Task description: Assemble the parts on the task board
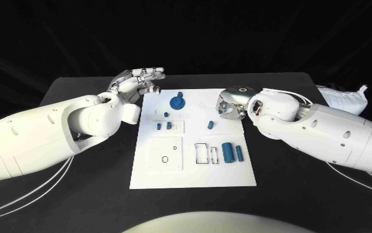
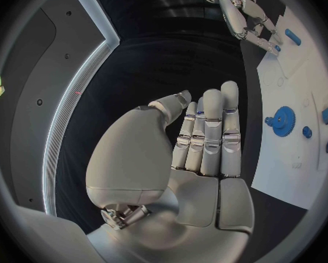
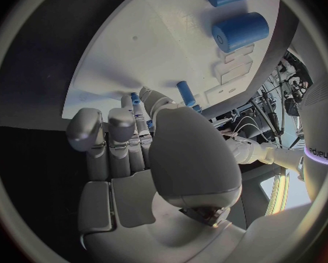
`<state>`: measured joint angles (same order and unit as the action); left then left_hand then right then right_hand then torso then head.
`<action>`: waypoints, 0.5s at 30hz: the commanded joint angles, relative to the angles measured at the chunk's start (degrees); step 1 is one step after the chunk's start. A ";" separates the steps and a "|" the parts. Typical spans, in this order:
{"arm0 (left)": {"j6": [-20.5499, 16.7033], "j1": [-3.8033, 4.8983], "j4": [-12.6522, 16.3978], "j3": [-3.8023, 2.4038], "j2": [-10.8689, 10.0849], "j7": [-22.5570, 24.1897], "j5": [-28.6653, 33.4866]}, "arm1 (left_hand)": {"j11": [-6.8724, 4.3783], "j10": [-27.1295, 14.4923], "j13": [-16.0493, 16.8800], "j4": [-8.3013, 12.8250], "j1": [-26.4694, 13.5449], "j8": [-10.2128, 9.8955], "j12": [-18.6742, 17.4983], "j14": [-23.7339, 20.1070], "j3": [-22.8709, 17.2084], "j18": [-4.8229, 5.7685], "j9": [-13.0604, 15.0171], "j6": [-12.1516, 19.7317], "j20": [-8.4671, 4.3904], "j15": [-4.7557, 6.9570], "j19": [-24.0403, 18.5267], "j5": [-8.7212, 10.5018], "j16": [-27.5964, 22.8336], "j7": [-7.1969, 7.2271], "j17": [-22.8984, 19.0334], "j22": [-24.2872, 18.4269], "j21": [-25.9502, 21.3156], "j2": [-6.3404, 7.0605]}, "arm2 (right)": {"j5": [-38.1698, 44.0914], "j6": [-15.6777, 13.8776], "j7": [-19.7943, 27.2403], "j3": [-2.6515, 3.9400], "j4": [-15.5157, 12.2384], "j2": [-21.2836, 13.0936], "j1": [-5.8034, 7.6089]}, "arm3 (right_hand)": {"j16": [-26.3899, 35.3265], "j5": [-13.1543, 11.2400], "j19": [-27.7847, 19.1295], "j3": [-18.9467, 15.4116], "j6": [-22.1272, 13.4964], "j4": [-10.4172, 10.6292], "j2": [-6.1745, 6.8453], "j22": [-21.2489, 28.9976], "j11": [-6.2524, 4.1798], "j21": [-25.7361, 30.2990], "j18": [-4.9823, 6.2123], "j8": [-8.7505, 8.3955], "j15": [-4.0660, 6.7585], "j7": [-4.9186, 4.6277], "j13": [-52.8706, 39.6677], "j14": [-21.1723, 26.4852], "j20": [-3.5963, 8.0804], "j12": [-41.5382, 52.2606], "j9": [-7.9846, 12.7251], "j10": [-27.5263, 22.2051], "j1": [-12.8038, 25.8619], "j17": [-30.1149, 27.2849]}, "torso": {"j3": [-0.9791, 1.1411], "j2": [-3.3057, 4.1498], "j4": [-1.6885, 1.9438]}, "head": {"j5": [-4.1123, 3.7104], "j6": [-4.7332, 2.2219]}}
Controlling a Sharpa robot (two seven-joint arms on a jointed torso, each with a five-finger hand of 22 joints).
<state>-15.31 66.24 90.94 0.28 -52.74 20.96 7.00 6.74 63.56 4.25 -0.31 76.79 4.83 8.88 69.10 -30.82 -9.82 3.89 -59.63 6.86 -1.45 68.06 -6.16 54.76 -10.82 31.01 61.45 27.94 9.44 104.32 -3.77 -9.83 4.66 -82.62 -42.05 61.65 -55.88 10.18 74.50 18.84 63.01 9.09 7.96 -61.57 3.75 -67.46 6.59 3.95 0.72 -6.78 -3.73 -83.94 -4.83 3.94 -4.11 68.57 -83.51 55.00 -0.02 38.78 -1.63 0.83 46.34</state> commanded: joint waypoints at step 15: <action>1.65 0.01 0.23 -0.03 0.06 -0.09 0.01 | 0.06 -0.75 0.03 0.09 -0.25 0.14 0.40 -0.53 0.56 -0.58 -0.07 0.59 0.39 -0.21 -0.06 -0.43 0.42 -0.17 -0.14 -0.19 -0.53 0.02 | 0.98 4.01 0.17 -0.35 1.83 1.46 -0.13 | -5.13 -2.38 1.34 5.54 1.83 -2.82 -2.44 -4.82 -0.30 -4.29 -1.23 0.10 0.40 0.04 0.04 -2.65 0.13 -0.32 -0.25 1.36 -1.15 3.68 | -0.02 -0.04 -0.02 | -0.01 0.27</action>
<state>-14.93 66.24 91.01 0.28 -52.74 20.78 7.03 6.74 63.15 4.25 -0.15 76.80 4.83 8.99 68.92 -30.66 -9.82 3.89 -59.43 6.86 -1.64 68.06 -6.39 54.98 -11.01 30.95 61.33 27.72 9.43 104.52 -3.23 -9.80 4.55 -80.97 -40.74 61.76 -60.82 7.96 75.53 24.01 64.48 6.30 5.95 -66.32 3.44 -71.63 5.95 3.95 0.72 -6.76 -3.78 -83.93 -4.82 3.94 -4.32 69.68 -84.54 58.63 -0.05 38.74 -1.63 0.87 46.59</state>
